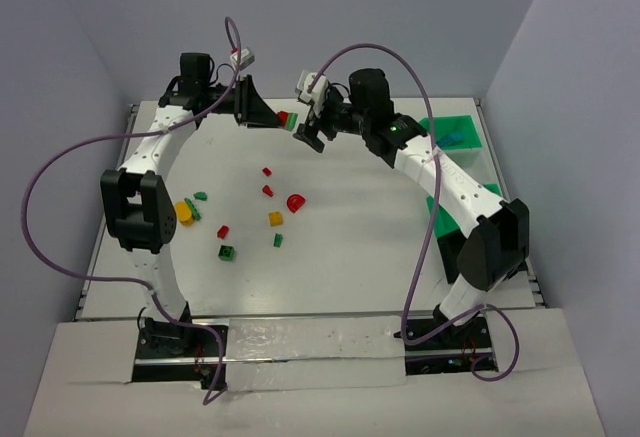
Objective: Sort the legos into containers by color
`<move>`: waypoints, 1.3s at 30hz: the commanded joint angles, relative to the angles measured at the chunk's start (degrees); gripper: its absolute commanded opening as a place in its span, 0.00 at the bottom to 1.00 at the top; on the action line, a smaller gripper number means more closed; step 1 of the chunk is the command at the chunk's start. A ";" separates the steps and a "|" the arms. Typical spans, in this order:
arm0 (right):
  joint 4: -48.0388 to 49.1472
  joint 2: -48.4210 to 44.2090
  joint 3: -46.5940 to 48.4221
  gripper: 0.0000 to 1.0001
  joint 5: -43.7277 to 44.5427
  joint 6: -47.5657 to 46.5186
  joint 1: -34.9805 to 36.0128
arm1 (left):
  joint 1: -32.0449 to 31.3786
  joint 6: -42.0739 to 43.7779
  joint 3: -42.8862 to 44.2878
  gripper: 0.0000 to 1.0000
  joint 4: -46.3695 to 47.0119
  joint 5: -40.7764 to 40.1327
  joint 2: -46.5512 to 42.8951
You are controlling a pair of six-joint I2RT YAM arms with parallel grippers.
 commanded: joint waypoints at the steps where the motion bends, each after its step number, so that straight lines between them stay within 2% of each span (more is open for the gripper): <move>1: 4.02 -1.21 -0.87 0.85 -0.02 -3.75 1.27 | -0.39 6.83 3.56 0.00 -6.60 1.04 -2.87; 10: 3.69 0.07 -0.33 0.82 -0.69 -4.78 1.90 | -0.93 9.01 4.68 0.00 -9.38 1.13 -2.74; 18: 3.52 0.84 -0.25 0.67 -0.96 -6.65 2.59 | -1.27 9.41 5.08 0.00 -10.03 1.30 -2.66; 24: 3.45 1.78 0.27 0.65 -1.47 -7.08 2.83 | -1.35 8.83 5.00 0.00 -9.62 1.30 -2.50; 39: 1.16 1.90 0.71 0.38 -2.74 -8.32 3.30 | -0.83 6.60 4.29 0.00 -7.83 1.04 -1.73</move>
